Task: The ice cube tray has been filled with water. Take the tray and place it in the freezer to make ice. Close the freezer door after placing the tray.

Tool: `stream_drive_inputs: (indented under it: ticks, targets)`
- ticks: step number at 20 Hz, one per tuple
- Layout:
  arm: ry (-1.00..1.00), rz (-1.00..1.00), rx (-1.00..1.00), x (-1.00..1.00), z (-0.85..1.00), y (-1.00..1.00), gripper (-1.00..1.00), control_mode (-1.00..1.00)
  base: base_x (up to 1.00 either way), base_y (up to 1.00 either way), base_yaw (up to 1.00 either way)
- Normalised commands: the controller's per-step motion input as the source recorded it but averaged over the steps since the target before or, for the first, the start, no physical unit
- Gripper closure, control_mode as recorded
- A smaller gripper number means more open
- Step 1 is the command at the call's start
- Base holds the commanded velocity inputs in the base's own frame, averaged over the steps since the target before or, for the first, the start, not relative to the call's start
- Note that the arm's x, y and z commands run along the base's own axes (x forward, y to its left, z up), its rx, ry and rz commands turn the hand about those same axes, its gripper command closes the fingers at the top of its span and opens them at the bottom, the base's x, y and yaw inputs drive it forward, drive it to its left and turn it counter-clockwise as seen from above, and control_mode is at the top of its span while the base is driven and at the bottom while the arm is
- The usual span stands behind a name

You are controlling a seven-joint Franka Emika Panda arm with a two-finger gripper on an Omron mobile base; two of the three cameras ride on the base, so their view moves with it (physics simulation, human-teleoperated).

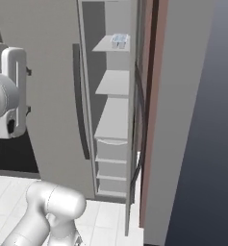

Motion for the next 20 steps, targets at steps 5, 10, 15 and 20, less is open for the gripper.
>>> stream_drive_inputs:
  ticks: [5, 10, 15, 20]
  targets:
    - [0.0, 0.0, 0.0, 0.0, 0.0, 0.0, -1.0, 1.0, 0.0, -0.37, 0.0]
    - [0.0, 0.0, 0.0, 0.0, 0.0, 0.0, -1.0, 1.0, 0.0, -0.35, 0.0]
    - [0.0, 0.0, 0.0, 0.0, 0.0, 0.0, -1.0, 1.0, 0.0, -0.15, 0.0]
    - [0.0, 0.0, 0.0, 0.0, 0.0, 0.0, -1.0, 1.0, 0.0, -0.07, 0.0]
